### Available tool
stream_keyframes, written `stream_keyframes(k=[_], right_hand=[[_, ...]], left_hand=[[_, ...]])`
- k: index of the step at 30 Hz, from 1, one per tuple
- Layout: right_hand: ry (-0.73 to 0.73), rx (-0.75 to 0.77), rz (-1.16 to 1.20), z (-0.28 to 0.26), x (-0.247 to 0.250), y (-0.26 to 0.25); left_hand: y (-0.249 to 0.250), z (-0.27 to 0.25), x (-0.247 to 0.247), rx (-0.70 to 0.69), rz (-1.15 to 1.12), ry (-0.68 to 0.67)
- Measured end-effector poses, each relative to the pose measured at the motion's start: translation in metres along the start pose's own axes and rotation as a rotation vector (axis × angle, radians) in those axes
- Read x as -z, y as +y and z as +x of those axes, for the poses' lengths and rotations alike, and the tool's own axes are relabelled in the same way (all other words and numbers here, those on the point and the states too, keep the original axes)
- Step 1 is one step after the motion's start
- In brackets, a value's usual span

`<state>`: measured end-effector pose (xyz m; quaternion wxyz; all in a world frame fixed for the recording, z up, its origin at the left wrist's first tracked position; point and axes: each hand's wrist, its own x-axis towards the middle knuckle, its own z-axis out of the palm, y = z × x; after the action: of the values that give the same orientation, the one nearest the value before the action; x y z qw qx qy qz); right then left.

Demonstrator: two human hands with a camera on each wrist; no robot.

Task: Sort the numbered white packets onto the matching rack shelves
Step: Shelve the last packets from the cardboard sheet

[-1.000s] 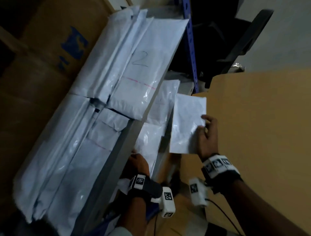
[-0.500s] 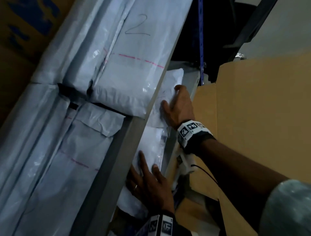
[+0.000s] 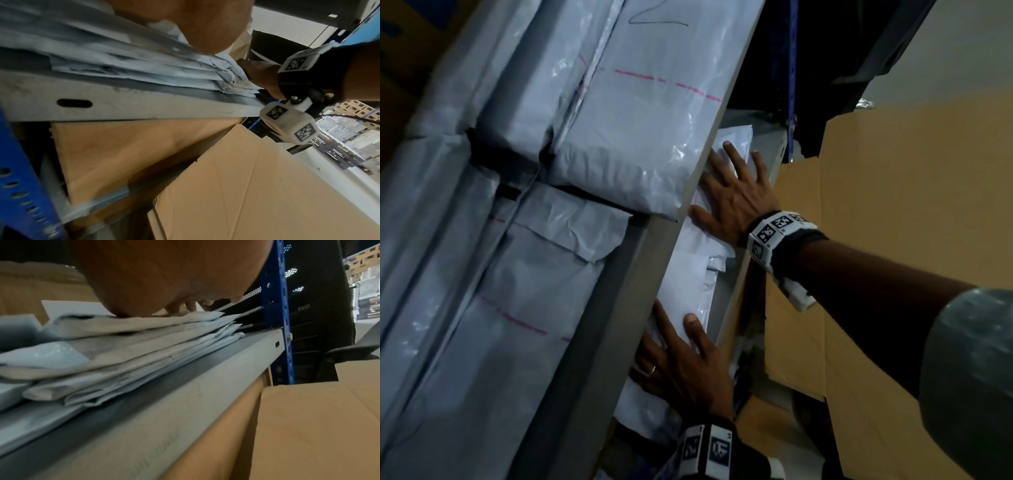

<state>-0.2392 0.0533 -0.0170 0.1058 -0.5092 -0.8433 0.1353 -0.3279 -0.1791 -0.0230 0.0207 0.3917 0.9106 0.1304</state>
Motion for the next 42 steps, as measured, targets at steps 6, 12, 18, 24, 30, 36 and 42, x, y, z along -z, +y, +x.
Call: stream_keyframes(k=[6,12,18,24,30,36,42], right_hand=[[0.021,-0.054,0.013,-0.001,-0.017,-0.003],[0.009,-0.062,-0.038,0.003,-0.028,-0.003],[0.020,-0.067,0.004,0.015,-0.023,-0.007],[-0.049,-0.093,-0.047,0.018,-0.032,-0.006],[-0.053,-0.108,0.038,0.018,-0.019,-0.009],[-0.035,-0.152,0.052,0.007,-0.018,-0.007],[-0.044,-0.200,0.072,0.004,-0.026,-0.022]], left_hand=[[0.001,-0.002,-0.008,0.036,-0.011,0.006],[0.000,0.001,-0.015,0.067,0.014,-0.027],[0.004,0.004,-0.017,0.099,0.026,0.017],[0.000,0.005,-0.027,0.091,0.049,0.034],[0.004,0.003,-0.019,0.089,-0.002,0.059],[0.005,-0.007,-0.018,0.055,0.028,0.019],[0.000,-0.005,-0.022,0.035,0.039,0.008]])
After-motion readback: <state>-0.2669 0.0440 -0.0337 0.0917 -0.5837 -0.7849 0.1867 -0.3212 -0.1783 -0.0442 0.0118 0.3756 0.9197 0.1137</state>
